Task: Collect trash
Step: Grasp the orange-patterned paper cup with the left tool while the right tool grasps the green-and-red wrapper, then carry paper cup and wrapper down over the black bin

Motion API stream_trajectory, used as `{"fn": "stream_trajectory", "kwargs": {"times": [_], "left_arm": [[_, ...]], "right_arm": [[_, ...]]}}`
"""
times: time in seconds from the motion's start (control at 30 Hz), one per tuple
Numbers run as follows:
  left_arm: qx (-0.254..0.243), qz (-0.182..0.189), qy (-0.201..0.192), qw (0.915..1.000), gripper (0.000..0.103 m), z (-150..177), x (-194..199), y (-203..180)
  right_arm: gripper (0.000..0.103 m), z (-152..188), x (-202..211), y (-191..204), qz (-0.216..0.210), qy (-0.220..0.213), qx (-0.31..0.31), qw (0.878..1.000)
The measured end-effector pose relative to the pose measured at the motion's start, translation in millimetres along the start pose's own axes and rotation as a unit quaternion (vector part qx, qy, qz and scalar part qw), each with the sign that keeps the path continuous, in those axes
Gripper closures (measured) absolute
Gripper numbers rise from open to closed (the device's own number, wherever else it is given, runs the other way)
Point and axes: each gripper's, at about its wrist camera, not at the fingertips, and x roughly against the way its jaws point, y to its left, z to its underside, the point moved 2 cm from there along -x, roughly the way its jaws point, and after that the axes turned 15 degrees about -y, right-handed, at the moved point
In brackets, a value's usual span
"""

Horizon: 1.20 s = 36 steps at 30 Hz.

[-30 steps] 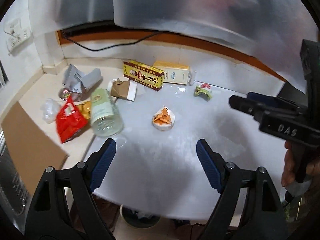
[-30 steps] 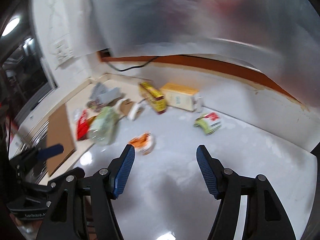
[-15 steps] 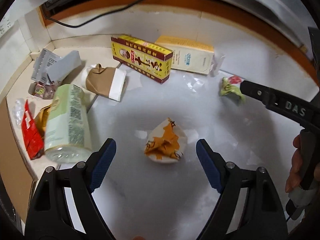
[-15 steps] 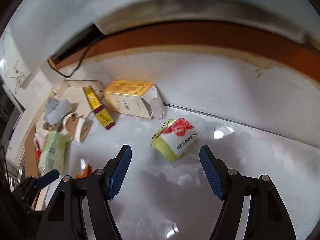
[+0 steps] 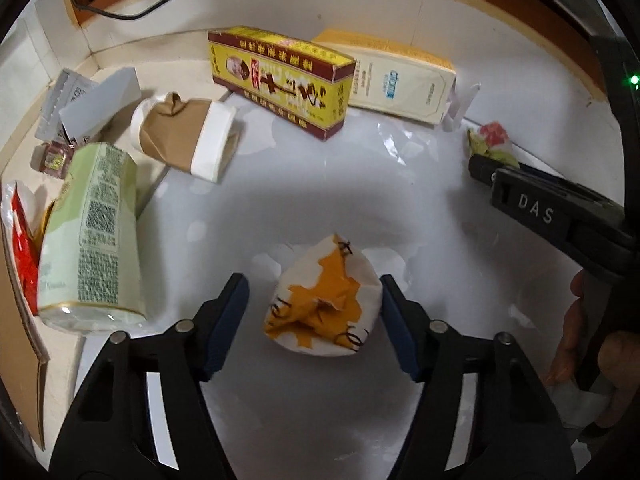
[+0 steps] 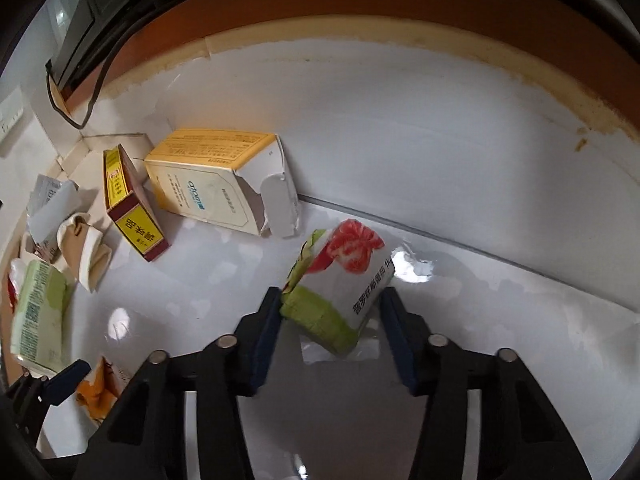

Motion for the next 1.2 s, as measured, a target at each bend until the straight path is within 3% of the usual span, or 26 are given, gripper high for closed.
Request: {"fn": "stream_trajectory", "kwargs": {"times": [0.03,0.13,0.33,0.73,1.2], "left_arm": [[0.000,0.000,-0.001,1.0000,0.045,1.2,0.9,-0.3],[0.004,0.000,-0.006,1.0000,0.054,3.1,3.9,1.7],[0.020,0.016,-0.013,0.9996,0.054,8.7,9.6,8.9],[0.059,0.035,-0.036,0.9970,0.055,17.2,53.5,30.0],[0.080,0.019,-0.085,0.9930,0.055,43.6,162.6,73.9]], "right_arm": [[0.067,0.7,-0.7,0.1,-0.003,-0.002,-0.001,1.000],[0.077,2.6,-1.4,1.8,-0.007,-0.004,0.002,1.000],[0.086,12.1,3.3,-0.2,-0.022,-0.005,-0.012,1.000],[0.089,26.2,56.0,21.4,-0.065,-0.014,-0.006,0.998],[0.089,54.8,174.8,47.7,-0.141,-0.007,0.004,0.990]]}}
